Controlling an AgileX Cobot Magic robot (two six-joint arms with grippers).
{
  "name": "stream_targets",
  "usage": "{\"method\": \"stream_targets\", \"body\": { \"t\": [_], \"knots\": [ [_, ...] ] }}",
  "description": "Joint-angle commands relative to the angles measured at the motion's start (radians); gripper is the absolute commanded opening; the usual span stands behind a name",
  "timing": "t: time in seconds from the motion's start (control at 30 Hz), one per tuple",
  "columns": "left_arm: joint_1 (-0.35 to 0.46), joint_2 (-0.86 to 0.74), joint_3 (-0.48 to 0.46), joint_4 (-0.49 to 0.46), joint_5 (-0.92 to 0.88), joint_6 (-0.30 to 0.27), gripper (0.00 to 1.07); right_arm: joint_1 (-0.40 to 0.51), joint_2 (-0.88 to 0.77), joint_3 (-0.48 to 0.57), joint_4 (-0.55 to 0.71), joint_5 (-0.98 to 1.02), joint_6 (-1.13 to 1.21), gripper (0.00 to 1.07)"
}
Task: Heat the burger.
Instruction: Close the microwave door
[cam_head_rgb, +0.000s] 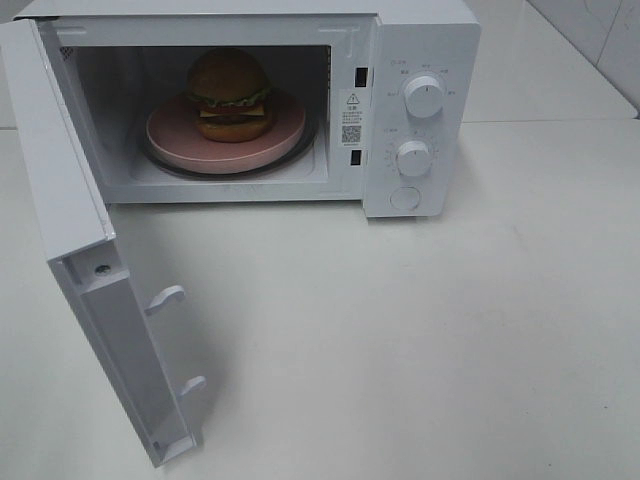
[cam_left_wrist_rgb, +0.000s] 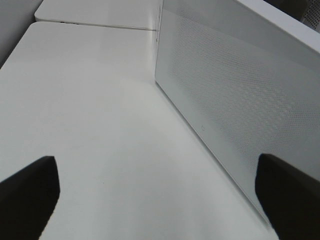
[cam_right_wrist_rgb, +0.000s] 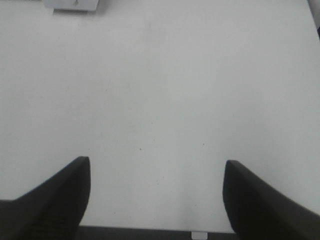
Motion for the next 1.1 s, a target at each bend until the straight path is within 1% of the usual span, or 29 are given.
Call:
{"method": "stream_targets", "body": {
  "t": [0.03,0.17,0.43,1.1],
  "knots": [
    [0.002,-0.020,0.002,-0.007,-0.007,-0.007,1.00,-0.013,-0.055,0.003,0.001,-0.012,-0.007,0.72],
    [0.002,-0.020,0.002,-0.007,-0.007,-0.007,1.00,-0.013,-0.154,0.003,0.001,-0.012,-0.007,0.72],
    [0.002,-0.020,0.002,-0.007,-0.007,-0.007,1.00,-0.013,-0.261,0.003,0.001,-0.012,-0.007,0.72],
    [0.002,-0.020,0.002,-0.007,-0.007,-0.007,1.00,-0.013,-0.270,0.004,0.001,-0.012,-0.007,0.72]
  ]
}}
